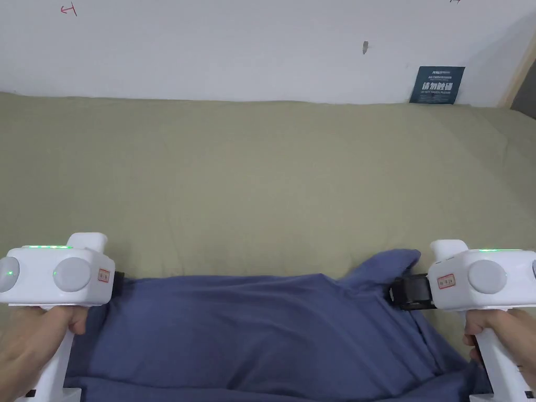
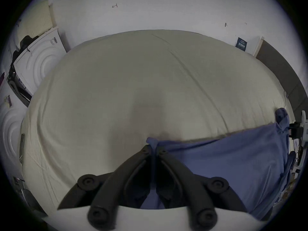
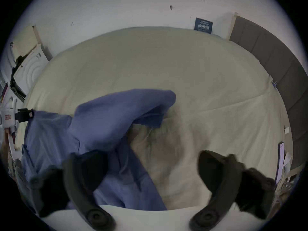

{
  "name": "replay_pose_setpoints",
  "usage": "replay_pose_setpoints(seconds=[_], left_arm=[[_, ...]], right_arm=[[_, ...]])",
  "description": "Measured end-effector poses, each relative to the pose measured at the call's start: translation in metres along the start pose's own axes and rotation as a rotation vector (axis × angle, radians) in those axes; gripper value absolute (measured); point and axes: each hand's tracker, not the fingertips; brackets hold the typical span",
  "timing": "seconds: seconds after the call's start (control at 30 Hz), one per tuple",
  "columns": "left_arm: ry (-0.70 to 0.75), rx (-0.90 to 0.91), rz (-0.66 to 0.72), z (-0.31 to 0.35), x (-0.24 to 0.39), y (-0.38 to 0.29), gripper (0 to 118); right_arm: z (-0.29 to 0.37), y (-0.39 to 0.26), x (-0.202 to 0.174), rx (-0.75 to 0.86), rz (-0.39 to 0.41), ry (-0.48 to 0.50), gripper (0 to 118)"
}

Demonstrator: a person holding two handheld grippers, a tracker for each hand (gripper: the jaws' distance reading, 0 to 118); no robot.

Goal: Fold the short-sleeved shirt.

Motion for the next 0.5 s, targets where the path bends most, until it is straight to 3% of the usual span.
replay_pose_setpoints(seconds=[0.1,0.17,0.2,0.23,0.27,0.3,0.5], left_arm=[[0.001,0.0,-0.005,-0.003,0.0,0.0,5],[0.005,0.004,-0.006,-0.004,0.001,-0.001,5],[0.008,0.005,-0.014,-0.004,0.001,-0.001,5],[0.008,0.006,-0.018,-0.004,0.0,-0.001,5],[0.007,0.006,-0.02,-0.002,0.001,0.0,5],[0.005,0.006,-0.019,0.0,0.0,0.001,5],[-0.008,0.04,0.018,0.027,-0.009,0.002,5]], right_arm=[[-0.023,0.003,-0.005,-0.056,0.047,-0.027,89],[-0.017,-0.002,-0.007,-0.039,0.032,-0.027,87],[-0.013,-0.002,-0.006,-0.039,0.031,-0.023,78],[-0.008,-0.002,-0.005,-0.026,0.046,-0.016,60],[0.001,-0.001,-0.004,-0.006,0.068,-0.012,7],[0.01,-0.001,-0.003,0.015,0.066,0.006,0],[0.07,-0.005,0.0,0.095,0.042,0.015,0]])
